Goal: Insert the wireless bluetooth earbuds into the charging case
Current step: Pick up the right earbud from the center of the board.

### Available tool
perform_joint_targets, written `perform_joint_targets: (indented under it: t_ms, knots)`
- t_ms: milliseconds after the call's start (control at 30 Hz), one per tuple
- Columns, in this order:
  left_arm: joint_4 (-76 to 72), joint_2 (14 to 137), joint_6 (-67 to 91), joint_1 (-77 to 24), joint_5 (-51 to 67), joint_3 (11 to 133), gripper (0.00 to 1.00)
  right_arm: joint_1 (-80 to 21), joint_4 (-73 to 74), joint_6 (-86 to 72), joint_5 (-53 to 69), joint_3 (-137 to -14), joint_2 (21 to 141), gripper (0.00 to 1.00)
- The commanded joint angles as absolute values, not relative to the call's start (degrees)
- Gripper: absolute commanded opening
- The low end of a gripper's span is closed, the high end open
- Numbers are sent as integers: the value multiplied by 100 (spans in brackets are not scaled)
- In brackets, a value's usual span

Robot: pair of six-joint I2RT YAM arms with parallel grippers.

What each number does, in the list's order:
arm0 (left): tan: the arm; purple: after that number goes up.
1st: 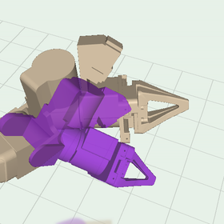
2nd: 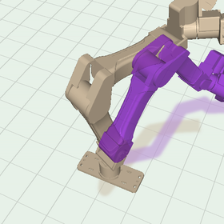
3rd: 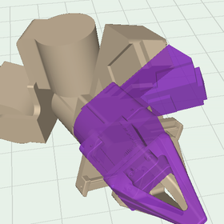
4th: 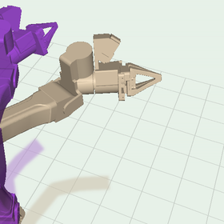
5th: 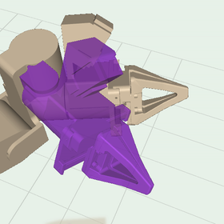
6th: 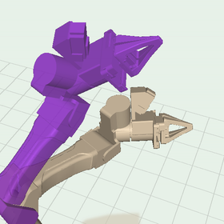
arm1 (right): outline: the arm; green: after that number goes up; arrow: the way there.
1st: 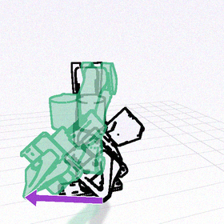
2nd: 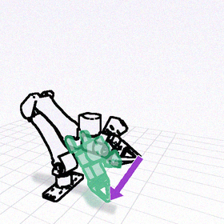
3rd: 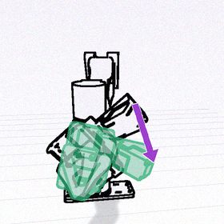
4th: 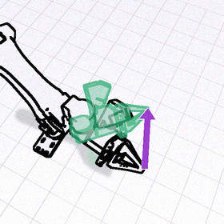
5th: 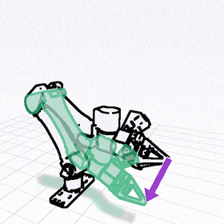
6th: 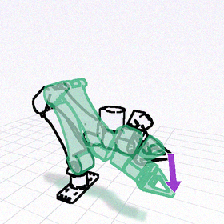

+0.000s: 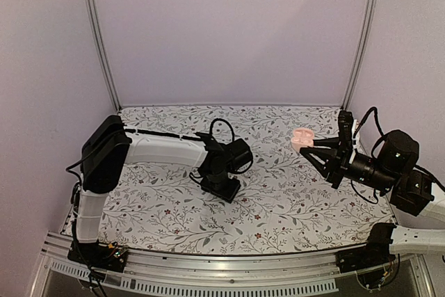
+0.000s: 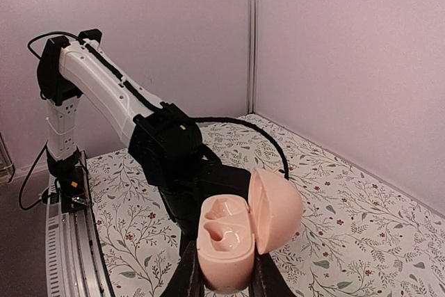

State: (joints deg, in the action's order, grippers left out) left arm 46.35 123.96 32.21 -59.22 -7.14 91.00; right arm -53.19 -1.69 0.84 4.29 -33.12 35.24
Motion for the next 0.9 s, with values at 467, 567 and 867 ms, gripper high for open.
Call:
perform_joint_targets:
  t_ms: [467, 567, 867]
  knots:
    - [4091, 11447, 2270, -5509, -920, 7903, 58, -5300, -220, 44, 391, -3384, 3506, 0]
    - [3733, 11030, 1758, -5503, -575, 7693, 58, -5300, -222, 53, 411, -3384, 3522, 0]
    - [2545, 9696, 881, -5508, -522, 7288, 73, -5300, -140, -112, 450, -3403, 3476, 1]
